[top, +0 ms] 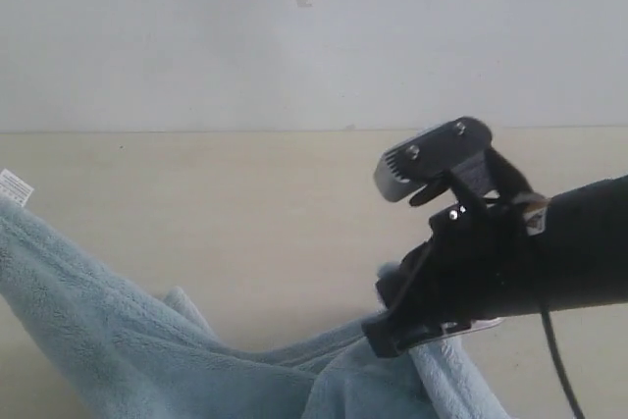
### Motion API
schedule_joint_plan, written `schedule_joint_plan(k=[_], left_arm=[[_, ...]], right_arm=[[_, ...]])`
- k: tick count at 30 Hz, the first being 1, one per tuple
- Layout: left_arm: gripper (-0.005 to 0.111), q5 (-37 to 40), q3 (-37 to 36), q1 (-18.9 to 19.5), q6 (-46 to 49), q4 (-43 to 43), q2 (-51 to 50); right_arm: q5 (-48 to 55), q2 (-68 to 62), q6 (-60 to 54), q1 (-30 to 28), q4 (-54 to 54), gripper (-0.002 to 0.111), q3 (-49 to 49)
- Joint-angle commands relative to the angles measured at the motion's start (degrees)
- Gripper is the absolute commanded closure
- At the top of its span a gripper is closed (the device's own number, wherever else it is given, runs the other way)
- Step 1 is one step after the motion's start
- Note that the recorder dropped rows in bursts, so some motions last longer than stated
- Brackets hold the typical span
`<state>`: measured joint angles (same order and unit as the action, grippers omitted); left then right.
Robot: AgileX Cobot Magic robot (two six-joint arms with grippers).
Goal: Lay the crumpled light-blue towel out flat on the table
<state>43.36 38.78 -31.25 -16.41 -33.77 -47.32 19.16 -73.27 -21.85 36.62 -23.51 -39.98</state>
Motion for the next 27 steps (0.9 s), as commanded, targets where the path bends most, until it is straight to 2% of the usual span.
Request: schedule_joint_plan(k=[1, 6, 11, 20, 27], left_arm=[[0.103, 0.18, -0.17, 0.31, -0.75, -0.47, 0.34], [0.103, 1.73, -0.17, 0.31, -2.30, -3.32, 2.25], [0.103, 4.89, 0.42, 0.31, -3.66, -4.82, 6.83], [0.103, 11.42, 9.00, 0.31, -2.46, -5.75, 18.39], [0.103, 17.93, 17.15, 0.31, 5.93, 2.05, 22.08]], right_arm=[[4.09, 8.08, 1.60, -3.37, 3.06, 0.108, 0.00], [13.15, 18.77, 7.40, -8.67, 13.29, 0.108, 0.00], [17.49, 28.52, 8.62, -11.88, 16.93, 0.108, -0.19], [29.65, 39.41, 15.04, -12.14, 29.14, 0.108, -9.05], [39.14, 42.08, 16.68, -12.14, 31.99, 0.108, -18.11]])
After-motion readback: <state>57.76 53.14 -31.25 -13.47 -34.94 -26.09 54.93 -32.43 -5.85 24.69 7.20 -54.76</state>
